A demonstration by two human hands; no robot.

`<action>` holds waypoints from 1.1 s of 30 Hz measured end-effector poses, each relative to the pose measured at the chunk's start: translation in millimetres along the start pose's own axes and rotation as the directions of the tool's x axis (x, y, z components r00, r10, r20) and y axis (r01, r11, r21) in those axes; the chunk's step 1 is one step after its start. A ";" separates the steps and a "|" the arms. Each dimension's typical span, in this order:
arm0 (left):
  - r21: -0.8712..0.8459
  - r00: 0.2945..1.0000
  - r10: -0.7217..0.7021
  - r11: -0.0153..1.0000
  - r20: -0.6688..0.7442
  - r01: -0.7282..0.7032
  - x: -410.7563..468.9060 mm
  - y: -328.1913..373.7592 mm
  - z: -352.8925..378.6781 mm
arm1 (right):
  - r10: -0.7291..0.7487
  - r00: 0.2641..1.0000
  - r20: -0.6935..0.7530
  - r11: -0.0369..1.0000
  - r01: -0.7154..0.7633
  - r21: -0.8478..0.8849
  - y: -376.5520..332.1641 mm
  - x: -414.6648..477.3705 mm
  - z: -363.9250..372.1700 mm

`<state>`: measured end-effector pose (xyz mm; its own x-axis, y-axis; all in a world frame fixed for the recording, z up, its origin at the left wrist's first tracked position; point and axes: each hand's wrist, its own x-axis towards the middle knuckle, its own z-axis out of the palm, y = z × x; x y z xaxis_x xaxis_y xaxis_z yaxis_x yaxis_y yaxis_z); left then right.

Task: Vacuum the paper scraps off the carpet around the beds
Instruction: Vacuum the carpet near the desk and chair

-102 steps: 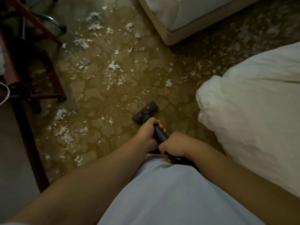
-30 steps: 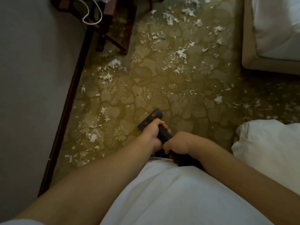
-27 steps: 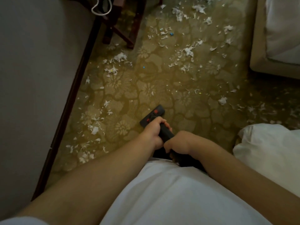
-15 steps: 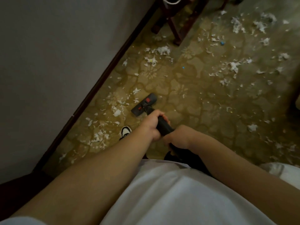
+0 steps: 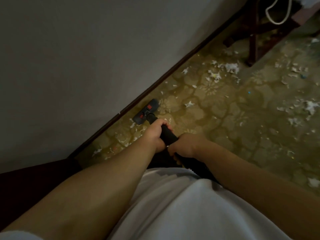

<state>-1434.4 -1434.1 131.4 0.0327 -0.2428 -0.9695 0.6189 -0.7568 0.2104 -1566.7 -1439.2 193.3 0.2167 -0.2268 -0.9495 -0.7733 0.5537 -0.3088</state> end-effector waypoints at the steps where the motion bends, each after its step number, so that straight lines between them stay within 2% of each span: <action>1: -0.023 1.000 0.003 1.000 -0.013 -0.004 0.0 4.7 -10.7 | -0.006 1.000 0.019 1.000 0.006 -0.018 -8.0 4.1 6.3; 8: -0.150 0.998 0.007 0.989 -0.065 -0.017 -3.1 2.2 -63.2 | -0.025 0.994 0.110 0.994 0.036 -0.101 -31.6 11.2 40.6; 14: -0.255 0.999 0.008 0.967 -0.041 -0.019 -14.5 -38.1 -67.3 | -0.010 0.996 0.092 0.987 0.025 -0.161 -0.5 -0.9 57.7; 19: -0.247 1.000 0.022 0.969 -0.006 -0.023 -29.7 -98.6 -45.2 | -0.006 0.998 0.066 0.984 0.017 -0.178 58.0 -23.4 55.5; 28: -0.184 0.997 -0.021 0.982 0.079 0.035 -53.2 -242.0 18.5 | 0.053 0.998 -0.038 0.995 -0.056 -0.084 212.6 -82.2 47.6; 33: -0.156 0.990 -0.046 0.986 0.130 0.066 -64.8 -286.0 30.7 | 0.071 0.996 -0.056 0.996 -0.074 -0.051 258.2 -102.9 52.2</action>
<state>-1637.7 -1220.5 137.9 -0.0981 -0.2852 -0.9534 0.7342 -0.6675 0.1241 -1757.6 -1231.1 208.4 0.1275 -0.2309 -0.9646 -0.8169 0.5271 -0.2342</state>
